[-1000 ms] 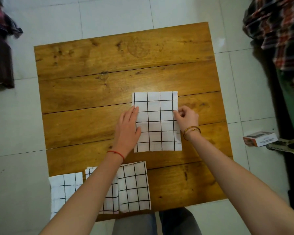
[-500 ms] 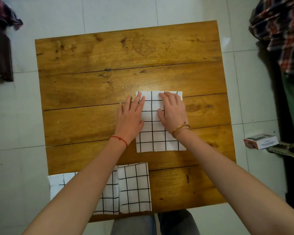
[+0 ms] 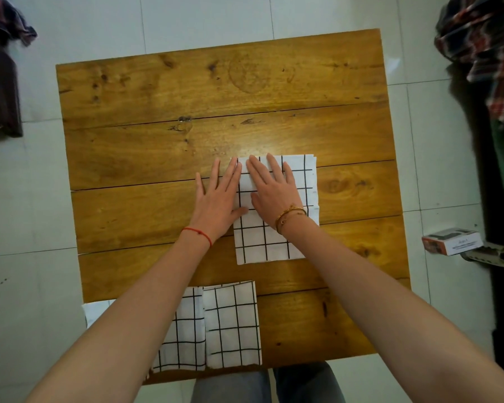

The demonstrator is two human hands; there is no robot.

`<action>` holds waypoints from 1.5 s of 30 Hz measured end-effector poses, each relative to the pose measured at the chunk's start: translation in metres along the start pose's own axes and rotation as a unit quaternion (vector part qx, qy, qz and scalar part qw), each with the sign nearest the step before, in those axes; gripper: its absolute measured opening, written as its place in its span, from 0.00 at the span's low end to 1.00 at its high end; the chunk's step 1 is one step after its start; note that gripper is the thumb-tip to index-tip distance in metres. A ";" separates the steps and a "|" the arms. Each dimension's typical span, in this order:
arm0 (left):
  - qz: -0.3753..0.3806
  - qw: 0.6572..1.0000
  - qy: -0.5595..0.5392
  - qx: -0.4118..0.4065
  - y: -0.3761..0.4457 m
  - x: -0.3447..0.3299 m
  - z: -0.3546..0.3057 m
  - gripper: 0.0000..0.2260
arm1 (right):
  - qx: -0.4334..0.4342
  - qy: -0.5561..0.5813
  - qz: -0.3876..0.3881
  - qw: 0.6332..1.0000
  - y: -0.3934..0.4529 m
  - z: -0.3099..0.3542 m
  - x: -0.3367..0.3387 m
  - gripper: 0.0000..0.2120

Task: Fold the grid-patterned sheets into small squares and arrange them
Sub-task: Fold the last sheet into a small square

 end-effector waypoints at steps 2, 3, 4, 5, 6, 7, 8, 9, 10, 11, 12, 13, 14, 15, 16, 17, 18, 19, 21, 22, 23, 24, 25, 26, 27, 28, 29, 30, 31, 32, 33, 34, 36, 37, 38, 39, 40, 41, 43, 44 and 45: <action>-0.004 1.000 0.005 0.002 -0.001 0.000 0.001 0.42 | 0.000 0.000 -0.003 1.000 -0.003 -0.005 0.000 0.32; -0.005 1.000 0.006 0.002 -0.001 0.000 0.001 0.42 | -0.005 0.001 -0.007 1.000 -0.004 -0.009 0.000 0.32; -0.005 1.000 0.005 0.003 -0.001 0.000 0.001 0.42 | -0.016 0.005 -0.010 1.000 -0.007 -0.015 -0.001 0.31; -0.004 1.000 0.002 0.004 -0.001 0.000 0.001 0.42 | -0.033 0.011 -0.012 0.999 -0.010 -0.023 -0.002 0.30; -0.003 1.000 0.000 0.006 -0.001 0.000 0.001 0.42 | -0.057 0.017 -0.016 0.998 -0.013 -0.034 -0.003 0.29; -0.002 1.000 0.000 0.006 -0.001 0.000 0.002 0.42 | -0.087 0.026 -0.020 0.996 -0.018 -0.046 -0.004 0.29; 0.000 1.000 0.004 0.006 -0.001 0.000 0.001 0.42 | -0.118 0.036 -0.024 0.992 -0.023 -0.060 -0.005 0.28; 0.002 1.000 0.008 0.005 0.000 0.001 0.001 0.43 | -0.145 0.044 -0.027 0.988 -0.028 -0.072 -0.006 0.28; 0.005 1.000 0.011 0.005 0.000 0.001 0.001 0.43 | -0.162 0.048 -0.029 0.985 -0.032 -0.081 -0.006 0.28; 0.006 1.000 0.014 0.005 0.000 0.002 0.000 0.43 | -0.169 0.050 -0.033 0.984 -0.035 -0.087 -0.005 0.27; 0.005 1.000 0.015 0.006 0.000 0.003 -0.001 0.43 | -0.171 0.052 -0.039 0.983 -0.037 -0.090 -0.003 0.27; 0.003 1.000 0.015 0.009 0.000 0.004 -0.002 0.42 | -0.169 0.054 -0.049 0.983 -0.037 -0.091 0.000 0.27; 0.000 1.000 0.015 0.012 0.000 0.005 -0.004 0.42 | -0.162 0.054 -0.059 0.984 -0.037 -0.089 0.004 0.27; -0.006 1.000 0.019 0.015 -0.001 0.005 -0.006 0.41 | -0.147 0.050 -0.067 0.986 -0.036 -0.084 0.009 0.27; -0.014 0.999 0.024 0.019 -0.002 0.005 -0.009 0.40 | -0.119 0.045 -0.067 0.990 -0.035 -0.076 0.012 0.27; -0.022 0.999 0.025 0.023 -0.003 0.005 -0.011 0.39 | -0.083 0.041 -0.059 0.994 -0.034 -0.066 0.014 0.27; -0.029 0.999 0.022 0.026 -0.005 0.004 -0.012 0.37 | -0.044 0.040 -0.045 0.997 -0.033 -0.054 0.014 0.27; -0.035 0.999 0.015 0.028 -0.006 0.004 -0.014 0.36 | -0.010 0.037 -0.030 0.999 -0.032 -0.043 0.012 0.27; -0.036 0.999 0.002 0.026 -0.010 0.001 -0.015 0.35 | 0.016 0.031 -0.003 0.999 -0.032 -0.029 0.006 0.27; -0.036 0.999 -0.001 0.025 -0.012 0.000 -0.016 0.34 | 0.008 0.036 0.012 0.999 -0.032 -0.025 0.003 0.27; -0.033 0.999 -0.003 0.024 -0.016 -0.002 -0.016 0.34 | -0.005 0.046 0.025 0.999 -0.032 -0.024 0.001 0.26; -0.030 0.999 -0.004 0.022 -0.021 -0.004 -0.016 0.34 | -0.018 0.056 0.034 0.998 -0.032 -0.023 -0.001 0.27; -0.027 0.999 -0.005 0.019 -0.026 -0.006 -0.017 0.33 | -0.025 0.060 0.040 0.997 -0.033 -0.022 -0.001 0.27; -0.025 1.000 -0.006 0.015 -0.034 -0.009 -0.018 0.33 | -0.029 0.062 0.045 0.997 -0.034 -0.021 0.000 0.27; -0.024 1.000 -0.007 0.009 -0.043 -0.013 -0.020 0.33 | -0.031 0.062 0.049 0.996 -0.034 -0.020 0.001 0.27; -0.023 1.000 -0.007 0.001 -0.053 -0.017 -0.023 0.32 | -0.033 0.063 0.054 0.996 -0.035 -0.019 0.003 0.27; -0.022 1.000 -0.008 -0.005 -0.063 -0.021 -0.026 0.32 | -0.037 0.064 0.058 0.996 -0.035 -0.018 0.004 0.27; -0.021 1.000 -0.010 -0.009 -0.075 -0.026 -0.028 0.31 | -0.039 0.065 0.062 0.995 -0.036 -0.018 0.005 0.27; -0.022 1.000 -0.013 -0.012 -0.086 -0.031 -0.031 0.31 | -0.041 0.065 0.065 0.995 -0.036 -0.017 0.006 0.27; -0.022 1.000 -0.013 -0.015 -0.097 -0.036 -0.034 0.31 | -0.042 0.065 0.069 0.995 -0.037 -0.016 0.006 0.27; -0.020 1.000 -0.010 -0.019 -0.108 -0.040 -0.038 0.30 | -0.043 0.065 0.072 0.994 -0.037 -0.015 0.006 0.27; -0.019 1.000 -0.008 -0.023 -0.117 -0.045 -0.041 0.30 | -0.044 0.065 0.075 0.994 -0.038 -0.015 0.005 0.27; -0.018 0.999 -0.013 -0.029 -0.134 -0.052 -0.047 0.29 | -0.045 0.065 0.075 0.994 -0.038 -0.015 0.003 0.28; -0.018 0.999 -0.016 -0.031 -0.140 -0.054 -0.050 0.28 | -0.045 0.064 0.073 0.994 -0.038 -0.015 0.002 0.28; -0.018 0.999 -0.017 -0.032 -0.145 -0.057 -0.052 0.27 | -0.045 0.062 0.070 0.995 -0.038 -0.016 0.002 0.28; -0.018 0.999 -0.016 -0.032 -0.149 -0.059 -0.054 0.27 | -0.043 0.059 0.068 0.995 -0.037 -0.016 0.001 0.28; -0.019 0.999 -0.016 -0.031 -0.152 -0.060 -0.055 0.26 | -0.041 0.056 0.067 0.995 -0.037 -0.017 0.001 0.28; -0.024 0.999 -0.020 -0.031 -0.153 -0.061 -0.055 0.25 | -0.038 0.060 0.066 0.995 -0.037 -0.017 0.000 0.28; -0.050 0.997 -0.040 -0.031 -0.152 -0.059 -0.055 0.22 | -0.027 0.101 0.049 0.993 -0.036 -0.019 0.000 0.28; -0.069 0.995 -0.059 -0.028 -0.150 -0.055 -0.055 0.20 | -0.020 0.129 0.024 0.991 -0.036 -0.022 0.002 0.28; -0.087 0.992 -0.085 -0.018 -0.146 -0.050 -0.054 0.18 | -0.018 0.156 -0.010 0.987 -0.038 -0.026 0.005 0.28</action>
Point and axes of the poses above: each hand's wrist, its own y-axis towards the middle knuckle, its own x-axis out of the back of the hand, z = x × y, the point moved 4 cm from there along y, towards the middle knuckle, and after that the axes turned 6 degrees about -x, right-handed, at the moved point
